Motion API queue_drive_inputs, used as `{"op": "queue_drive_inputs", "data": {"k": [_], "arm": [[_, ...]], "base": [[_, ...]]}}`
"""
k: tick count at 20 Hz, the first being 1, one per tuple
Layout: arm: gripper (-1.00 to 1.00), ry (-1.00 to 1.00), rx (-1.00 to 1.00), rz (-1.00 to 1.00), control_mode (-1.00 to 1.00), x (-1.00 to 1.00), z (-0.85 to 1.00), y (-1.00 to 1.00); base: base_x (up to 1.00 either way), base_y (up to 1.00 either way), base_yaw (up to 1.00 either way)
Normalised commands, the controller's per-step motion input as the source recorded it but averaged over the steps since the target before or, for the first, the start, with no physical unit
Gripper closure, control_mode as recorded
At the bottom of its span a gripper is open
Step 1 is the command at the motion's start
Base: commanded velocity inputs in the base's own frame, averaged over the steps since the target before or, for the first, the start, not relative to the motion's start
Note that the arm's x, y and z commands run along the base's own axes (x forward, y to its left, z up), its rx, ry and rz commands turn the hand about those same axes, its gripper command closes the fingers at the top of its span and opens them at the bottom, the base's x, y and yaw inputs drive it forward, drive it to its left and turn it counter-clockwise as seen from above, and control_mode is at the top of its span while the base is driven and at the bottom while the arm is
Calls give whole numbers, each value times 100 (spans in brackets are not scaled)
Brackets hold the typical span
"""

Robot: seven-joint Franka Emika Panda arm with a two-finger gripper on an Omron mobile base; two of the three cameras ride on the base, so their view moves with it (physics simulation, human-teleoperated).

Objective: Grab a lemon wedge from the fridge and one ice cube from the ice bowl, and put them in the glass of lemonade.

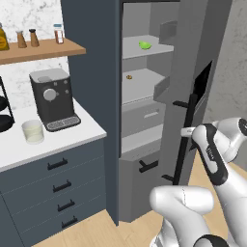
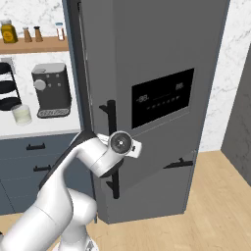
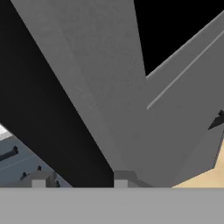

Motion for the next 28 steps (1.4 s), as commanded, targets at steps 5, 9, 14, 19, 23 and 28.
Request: {"op": "queue_drive_inputs", "data": {"k": [5, 9, 14, 19, 23, 28], "arm": [[-100, 4, 9, -11, -100, -37, 39, -83], [-100, -1, 4, -2, -100, -82, 88, -31], [-100, -14, 0, 0, -100, -80, 100, 0], [-100, -14, 0, 2, -100, -79, 100, 2], [-100, 0, -11, -1, -100, -66, 100, 48], [-100, 8, -25, -7, -100, -8, 87, 95]], "base": [[0, 0, 0], [0, 0, 0], [0, 0, 0], [0, 0, 0], [0, 0, 0], [0, 0, 0]]}}
